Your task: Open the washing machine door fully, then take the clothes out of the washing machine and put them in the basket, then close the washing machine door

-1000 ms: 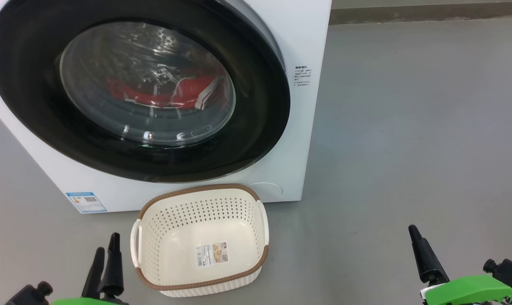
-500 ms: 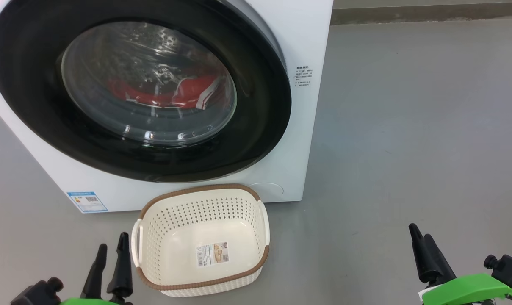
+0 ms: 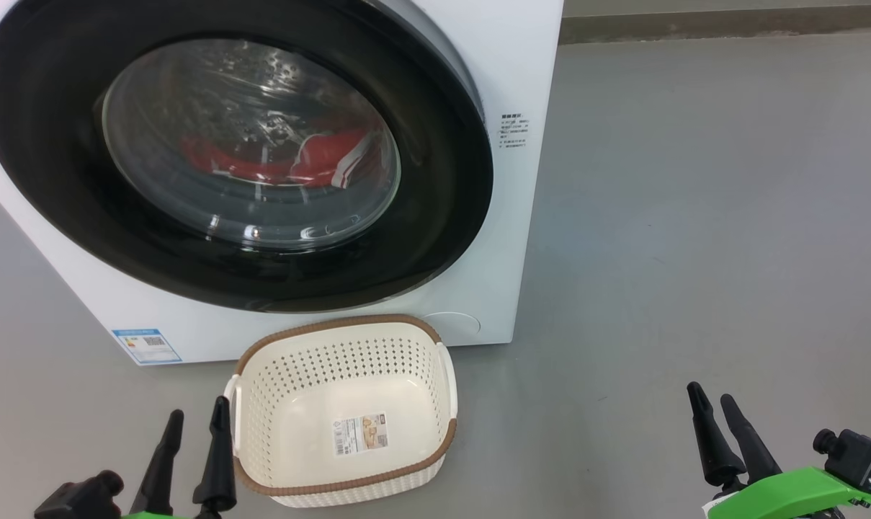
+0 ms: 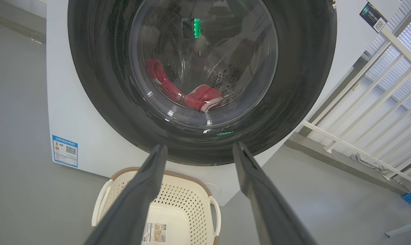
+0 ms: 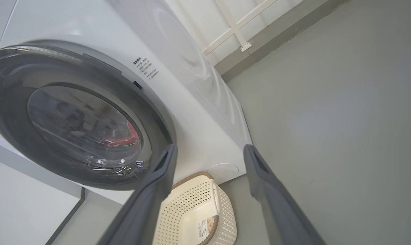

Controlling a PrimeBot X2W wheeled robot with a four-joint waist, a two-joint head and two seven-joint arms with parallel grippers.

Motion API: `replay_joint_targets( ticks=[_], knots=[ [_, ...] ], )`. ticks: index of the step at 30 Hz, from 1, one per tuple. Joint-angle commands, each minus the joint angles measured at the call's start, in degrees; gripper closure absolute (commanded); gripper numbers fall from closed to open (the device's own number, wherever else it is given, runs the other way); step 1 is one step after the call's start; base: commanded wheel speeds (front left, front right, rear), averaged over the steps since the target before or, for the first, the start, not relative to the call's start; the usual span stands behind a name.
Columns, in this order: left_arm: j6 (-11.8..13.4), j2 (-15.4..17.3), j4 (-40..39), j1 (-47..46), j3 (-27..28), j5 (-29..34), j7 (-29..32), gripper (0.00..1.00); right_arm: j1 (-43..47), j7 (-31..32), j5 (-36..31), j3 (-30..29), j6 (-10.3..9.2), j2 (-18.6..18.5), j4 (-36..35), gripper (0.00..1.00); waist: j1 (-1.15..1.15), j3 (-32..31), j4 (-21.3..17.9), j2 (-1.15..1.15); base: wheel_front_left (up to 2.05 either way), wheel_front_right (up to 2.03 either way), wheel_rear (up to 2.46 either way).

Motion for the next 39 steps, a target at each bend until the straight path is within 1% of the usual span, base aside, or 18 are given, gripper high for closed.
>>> replay_joint_targets(
  ticks=[1,27,39],
  knots=[
    [0.35,0.82,-1.88,-0.7,0.94,1.81,-0.78,0.0,-0.22,-0.89,-1.23,1.02,-0.04,-0.99,-1.75,0.0,0.0,-0.02,-0.02,0.0,0.0,0.0,0.0],
    [0.28,1.05,-3.89,0.03,-0.03,19.43,-5.19,0.0,0.42,-5.25,-15.75,3.04,-0.06,-2.96,-2.51,0.0,0.0,0.32,-0.25,0.0,0.0,0.0,0.0],
    [0.24,1.16,-4.21,0.73,0.41,26.87,-7.23,0.0,1.4,-7.26,-22.86,2.54,-0.06,-3.56,-2.23,0.0,0.0,-0.07,-0.63,0.0,0.0,0.0,0.0]
  ],
)
